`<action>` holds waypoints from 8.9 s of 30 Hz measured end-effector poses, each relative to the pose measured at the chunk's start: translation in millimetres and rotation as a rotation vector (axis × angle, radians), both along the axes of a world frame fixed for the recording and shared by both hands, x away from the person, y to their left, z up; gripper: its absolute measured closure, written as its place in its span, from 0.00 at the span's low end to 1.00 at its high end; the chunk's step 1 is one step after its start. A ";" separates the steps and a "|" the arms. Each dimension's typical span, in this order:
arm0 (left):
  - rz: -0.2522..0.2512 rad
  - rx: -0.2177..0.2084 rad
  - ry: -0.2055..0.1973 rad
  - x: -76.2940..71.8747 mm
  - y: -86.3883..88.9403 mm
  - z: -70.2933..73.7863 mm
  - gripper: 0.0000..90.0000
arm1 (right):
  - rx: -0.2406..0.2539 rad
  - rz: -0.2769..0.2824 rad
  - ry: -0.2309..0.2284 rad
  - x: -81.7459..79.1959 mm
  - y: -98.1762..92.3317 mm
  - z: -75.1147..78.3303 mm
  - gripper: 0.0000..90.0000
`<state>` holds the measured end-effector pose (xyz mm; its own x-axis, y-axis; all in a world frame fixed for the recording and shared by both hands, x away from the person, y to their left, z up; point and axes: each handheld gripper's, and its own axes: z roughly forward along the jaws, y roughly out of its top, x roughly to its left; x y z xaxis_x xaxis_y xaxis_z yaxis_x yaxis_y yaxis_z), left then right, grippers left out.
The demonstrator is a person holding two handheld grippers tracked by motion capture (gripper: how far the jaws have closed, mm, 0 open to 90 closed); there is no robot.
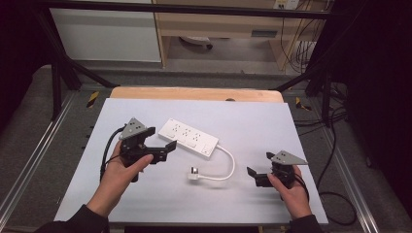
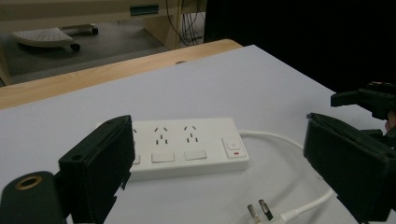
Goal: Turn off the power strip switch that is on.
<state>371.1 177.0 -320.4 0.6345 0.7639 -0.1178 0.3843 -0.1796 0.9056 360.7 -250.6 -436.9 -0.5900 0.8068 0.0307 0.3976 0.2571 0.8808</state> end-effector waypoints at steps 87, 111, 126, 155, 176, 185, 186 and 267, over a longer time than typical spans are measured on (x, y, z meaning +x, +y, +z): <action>-0.005 0.068 0.043 75.0 -26.7 -34.7 1.00 | -0.005 0.007 0.006 0.2 0.0 -0.3 0.04; 0.036 0.132 0.140 97.8 -27.1 -74.7 1.00 | -0.002 0.010 0.008 0.0 -0.2 -0.2 0.04; 0.040 0.147 0.159 102.7 -30.2 -86.1 1.00 | 0.003 0.010 0.010 0.1 -0.7 -0.1 0.04; 0.055 0.184 0.167 105.7 -33.2 -105.0 1.00 | 0.003 0.009 0.010 0.1 -1.3 0.0 0.03; 0.061 0.192 0.167 107.1 -33.4 -111.3 1.00 | 0.003 0.014 0.015 0.1 -1.2 -0.1 0.03; 0.054 0.197 0.162 106.9 -34.9 -111.8 1.00 | 0.004 0.012 0.015 0.1 -1.5 -0.1 0.03; 0.054 0.199 0.160 106.8 -34.9 -111.8 1.00 | 0.003 0.013 0.015 0.2 -1.5 -0.1 0.03; 0.034 0.143 0.094 97.4 -37.8 -98.3 1.00 | -0.003 0.013 0.018 1.5 -1.0 -1.0 0.03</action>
